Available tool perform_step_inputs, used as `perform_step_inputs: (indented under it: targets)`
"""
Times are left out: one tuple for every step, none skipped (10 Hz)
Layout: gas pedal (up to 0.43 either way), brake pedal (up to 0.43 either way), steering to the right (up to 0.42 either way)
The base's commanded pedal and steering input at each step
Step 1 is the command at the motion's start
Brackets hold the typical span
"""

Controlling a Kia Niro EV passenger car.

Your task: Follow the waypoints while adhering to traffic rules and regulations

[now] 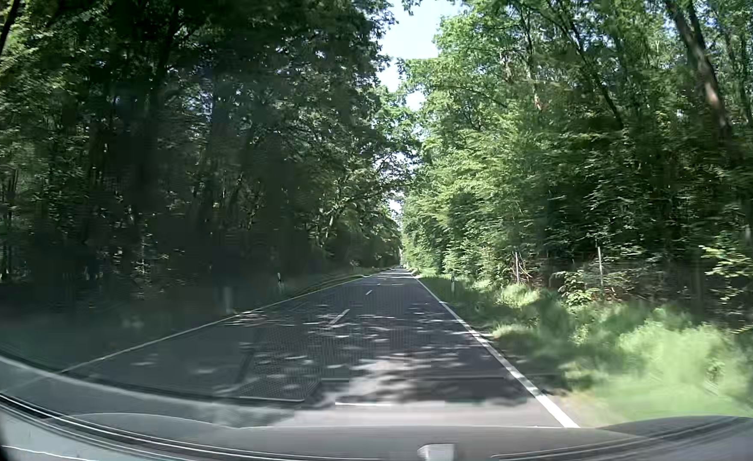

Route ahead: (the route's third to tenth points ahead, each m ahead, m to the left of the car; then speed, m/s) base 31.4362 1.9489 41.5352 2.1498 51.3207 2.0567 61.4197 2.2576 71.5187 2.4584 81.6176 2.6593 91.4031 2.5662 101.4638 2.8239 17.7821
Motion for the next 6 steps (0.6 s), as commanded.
perform_step_inputs:
  targets:
    - [0.098,0.030,0.000]
    - [0.098,0.030,0.000]
    - [0.098,0.030,0.000]
    - [0.098,0.030,0.000]
    - [0.098,0.030,0.000]
    - [0.098,0.030,0.000]
